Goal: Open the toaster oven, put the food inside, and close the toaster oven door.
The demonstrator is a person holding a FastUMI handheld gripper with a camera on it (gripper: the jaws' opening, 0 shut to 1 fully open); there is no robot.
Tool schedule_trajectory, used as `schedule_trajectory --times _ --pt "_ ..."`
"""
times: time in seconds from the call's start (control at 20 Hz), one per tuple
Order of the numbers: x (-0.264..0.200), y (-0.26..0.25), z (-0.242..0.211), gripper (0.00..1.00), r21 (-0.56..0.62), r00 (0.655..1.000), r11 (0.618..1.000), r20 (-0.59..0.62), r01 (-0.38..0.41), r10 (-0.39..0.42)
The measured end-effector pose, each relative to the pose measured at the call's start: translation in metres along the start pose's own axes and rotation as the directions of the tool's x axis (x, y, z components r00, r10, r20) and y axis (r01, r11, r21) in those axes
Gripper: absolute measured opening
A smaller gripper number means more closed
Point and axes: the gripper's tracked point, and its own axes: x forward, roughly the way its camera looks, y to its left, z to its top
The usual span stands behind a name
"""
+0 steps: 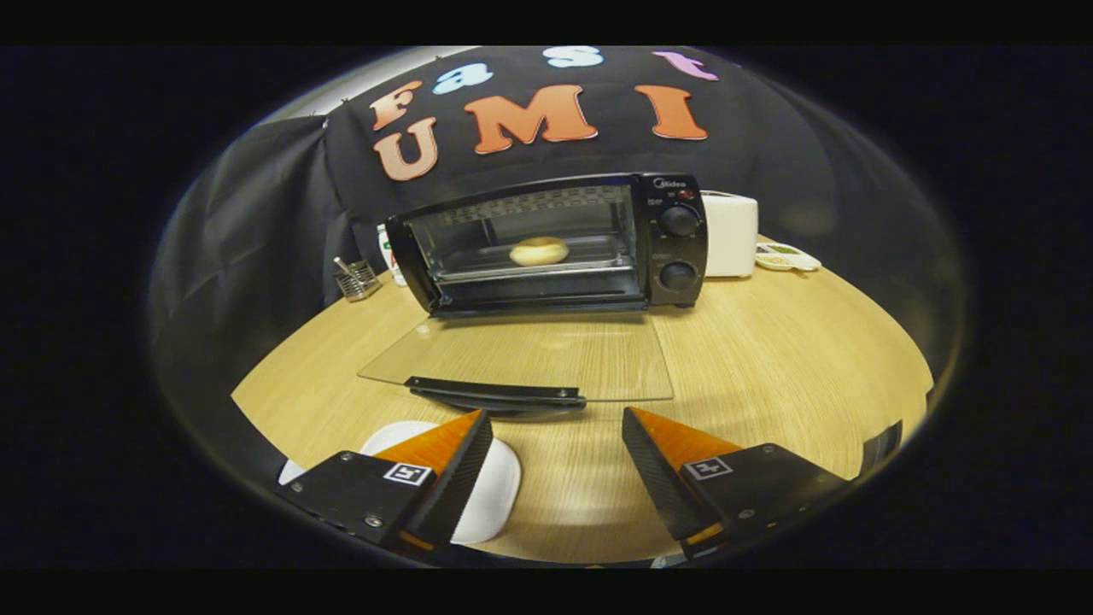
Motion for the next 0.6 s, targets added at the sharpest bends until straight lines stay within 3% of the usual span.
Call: schedule_trajectory --times 0.15,0.3,0.6 --pt "0.007 0.001 -0.007 0.92 0.023 1.0 1.0 -0.025 0.002 -0.001" --pt "0.017 -0.012 0.001 0.92 0.009 0.997 0.997 -0.006 0.074 -0.074" --pt "0.012 0.001 0.015 0.91 -0.033 0.998 0.998 0.016 0.058 -0.057"
